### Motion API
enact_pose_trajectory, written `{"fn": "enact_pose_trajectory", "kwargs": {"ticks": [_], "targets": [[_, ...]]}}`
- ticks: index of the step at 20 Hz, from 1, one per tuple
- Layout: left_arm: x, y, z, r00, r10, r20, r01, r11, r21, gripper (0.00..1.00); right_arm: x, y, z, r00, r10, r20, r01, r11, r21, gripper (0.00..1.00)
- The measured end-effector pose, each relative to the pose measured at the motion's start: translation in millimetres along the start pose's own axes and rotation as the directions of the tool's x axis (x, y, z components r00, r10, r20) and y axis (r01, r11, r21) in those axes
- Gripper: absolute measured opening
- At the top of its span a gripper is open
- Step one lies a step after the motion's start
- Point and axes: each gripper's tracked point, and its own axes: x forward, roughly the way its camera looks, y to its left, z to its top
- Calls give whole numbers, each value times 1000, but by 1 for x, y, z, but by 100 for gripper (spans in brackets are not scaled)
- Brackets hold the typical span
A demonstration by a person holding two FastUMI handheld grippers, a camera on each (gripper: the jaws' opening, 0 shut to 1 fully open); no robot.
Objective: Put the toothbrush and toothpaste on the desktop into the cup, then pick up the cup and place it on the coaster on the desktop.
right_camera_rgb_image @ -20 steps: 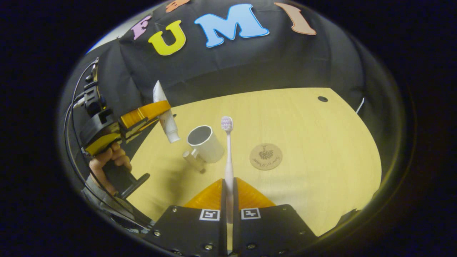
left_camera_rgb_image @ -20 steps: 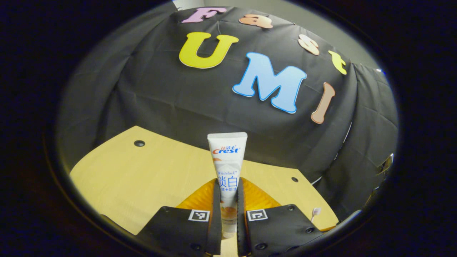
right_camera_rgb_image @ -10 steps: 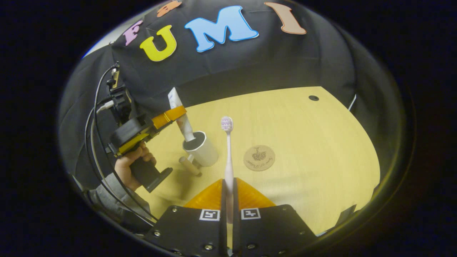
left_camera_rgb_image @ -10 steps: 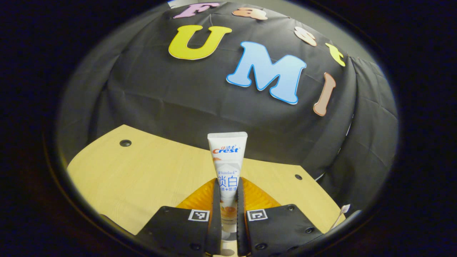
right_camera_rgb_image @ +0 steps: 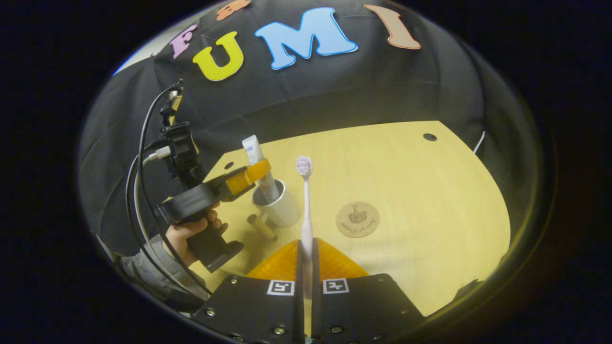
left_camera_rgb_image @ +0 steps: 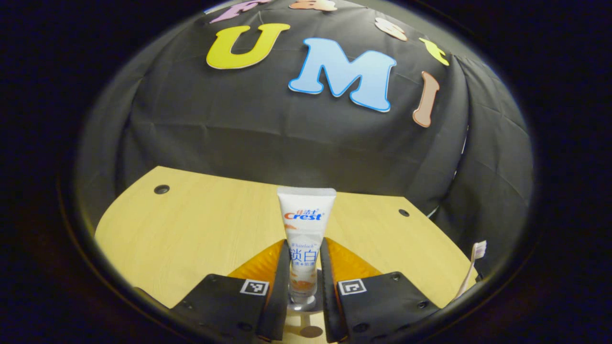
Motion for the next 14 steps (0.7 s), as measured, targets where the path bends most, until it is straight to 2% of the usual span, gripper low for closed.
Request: {"fn": "enact_pose_trajectory", "kwargs": {"ticks": [5, 8, 9, 10, 11, 14], "targets": [[-14, -2, -16, 999, -6, -32, 5, 1000, -15, 62, 2, 1, 9, 1000, 8, 14, -8, 1000, -10, 7], [-23, -3, -15, 999, -7, -35, 7, 1000, -11, 87, 3, 6, 18, 999, 26, 34, -25, 999, -27, 7], [-28, -3, -16, 999, -5, -35, 5, 1000, -13, 88, 4, 9, 24, 998, 32, 46, -31, 999, -37, 7], [-34, -2, -16, 999, -2, -37, 1, 1000, -13, 82, 7, 12, 29, 997, 40, 60, -37, 998, -45, 7], [-40, -1, -15, 999, 0, -36, 0, 1000, -11, 88, 9, 15, 36, 996, 48, 73, -44, 998, -52, 7], [-58, 2, -15, 999, 6, -38, -6, 1000, 7, 88, 19, 27, 52, 991, 75, 108, -66, 994, -82, 7]]}}
